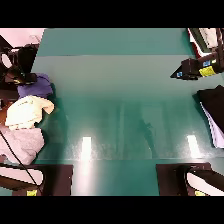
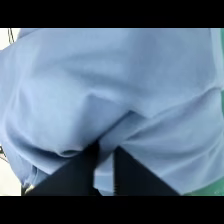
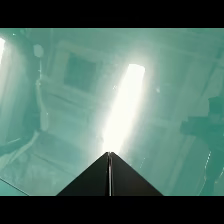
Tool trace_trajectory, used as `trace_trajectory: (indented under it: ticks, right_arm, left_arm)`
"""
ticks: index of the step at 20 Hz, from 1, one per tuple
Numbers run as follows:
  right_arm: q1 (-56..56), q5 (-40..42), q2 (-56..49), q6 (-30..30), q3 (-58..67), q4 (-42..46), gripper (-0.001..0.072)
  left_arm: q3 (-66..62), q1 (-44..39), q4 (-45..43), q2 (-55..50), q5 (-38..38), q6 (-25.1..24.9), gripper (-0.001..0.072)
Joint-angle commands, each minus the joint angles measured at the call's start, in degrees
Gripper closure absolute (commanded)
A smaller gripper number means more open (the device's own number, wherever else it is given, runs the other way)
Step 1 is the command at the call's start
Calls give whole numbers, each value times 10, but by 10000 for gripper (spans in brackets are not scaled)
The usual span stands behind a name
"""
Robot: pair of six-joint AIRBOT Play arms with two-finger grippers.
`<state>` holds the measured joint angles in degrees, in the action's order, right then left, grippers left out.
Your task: Fold the shirts.
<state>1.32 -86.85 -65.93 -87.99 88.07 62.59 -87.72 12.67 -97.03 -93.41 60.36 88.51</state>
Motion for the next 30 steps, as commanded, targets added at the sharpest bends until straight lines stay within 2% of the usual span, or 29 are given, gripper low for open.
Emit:
trace_trajectory:
  ticks: [1,2,6,9,13,18,23,28,30]
  right_arm:
    - [0,-3,0,0,0,0,696]
    - [0,-3,0,0,0,0,696]
    - [0,25,5,0,2,-1,696]
    - [0,68,26,0,2,-1,696]
    - [0,141,68,0,1,0,696]
    - [0,195,107,0,1,1,697]
    - [0,202,122,0,1,0,696]
    - [0,184,122,0,1,0,696]
    - [0,179,122,0,1,1,696]
  left_arm:
    - [2,3,-2,-5,-13,0,597]
    - [0,3,3,-5,-6,0,683]
    - [-60,-13,43,19,49,-25,684]
    - [-154,-54,66,80,90,-82,684]
    - [-274,-127,243,172,137,-171,683]
    - [-301,-236,446,243,151,-226,683]
    - [-264,-324,447,220,152,-240,683]
    - [-191,-344,448,125,150,-239,683]
    - [-188,-344,445,75,147,-225,681]
